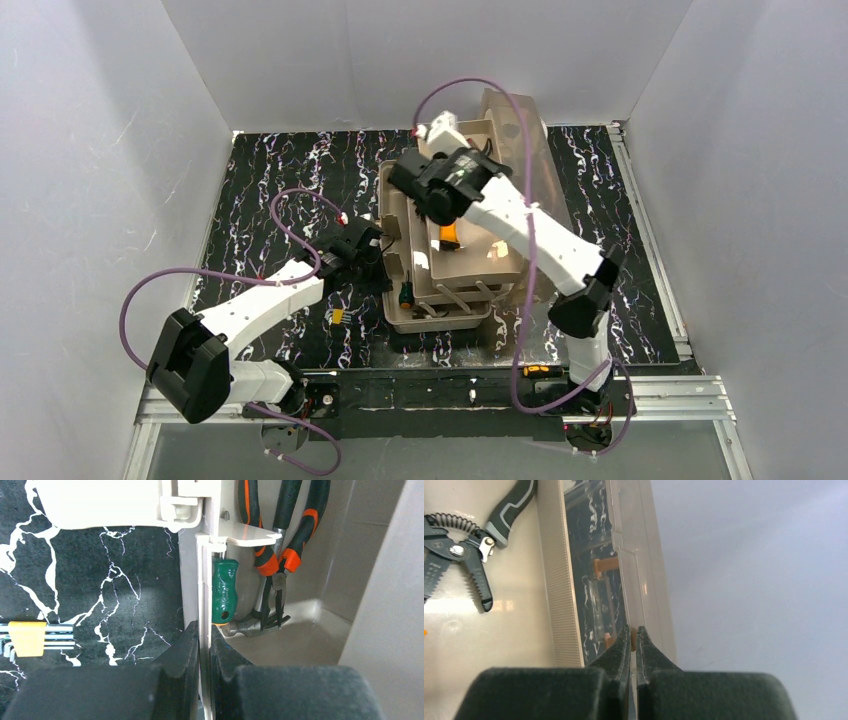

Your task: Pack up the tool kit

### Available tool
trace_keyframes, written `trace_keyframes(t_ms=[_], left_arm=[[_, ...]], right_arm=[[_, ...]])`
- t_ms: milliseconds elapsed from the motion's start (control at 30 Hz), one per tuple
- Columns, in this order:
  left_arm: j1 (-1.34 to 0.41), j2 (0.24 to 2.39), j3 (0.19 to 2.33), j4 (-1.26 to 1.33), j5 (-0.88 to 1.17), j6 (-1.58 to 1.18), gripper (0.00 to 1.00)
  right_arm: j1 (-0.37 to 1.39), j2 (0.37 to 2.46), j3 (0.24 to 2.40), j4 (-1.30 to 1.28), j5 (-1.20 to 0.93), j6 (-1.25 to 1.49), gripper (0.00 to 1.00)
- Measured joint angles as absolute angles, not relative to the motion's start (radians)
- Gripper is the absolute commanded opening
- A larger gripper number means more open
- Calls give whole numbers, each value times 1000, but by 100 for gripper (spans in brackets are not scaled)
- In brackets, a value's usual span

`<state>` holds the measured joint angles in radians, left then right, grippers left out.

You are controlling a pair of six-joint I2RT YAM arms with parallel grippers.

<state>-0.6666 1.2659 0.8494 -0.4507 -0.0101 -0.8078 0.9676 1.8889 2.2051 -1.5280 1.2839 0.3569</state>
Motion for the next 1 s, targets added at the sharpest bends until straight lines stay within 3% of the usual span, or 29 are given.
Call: trace_keyframes(t_ms=[133,200,267,300,367,467,633,800,1000], left_arm=[[-670,1266,844,-435,-7,-830,0],[-671,1264,844,-434,-8,-831,0],[-671,1250,826,-417,-8,-840,5],[-671,1233,809,-396,-7,-847,6],[-664,1224,789,-377,-1,-849,10],[-650,1214,773,-371,38,-863,14],[-647,1179,773,-366,39,-855,18],[-640,1123,771,-393,41,-834,24],[-630,1037,807,-430,15,-807,28]], right_arm=[[1066,1989,2248,-1509,1422,290,1],[1121,1989,2218,-1417,1457,220,10],[1178,1916,2031,-1142,1477,62,67],[1216,1860,1906,-947,1453,-50,75],[1282,1752,1654,-508,1377,-308,78],[1327,1713,1594,-220,1305,-449,82],[1359,1658,1702,-421,1133,-236,83],[1357,1461,1736,-564,983,-24,84],[1169,1198,1620,-680,735,228,84]])
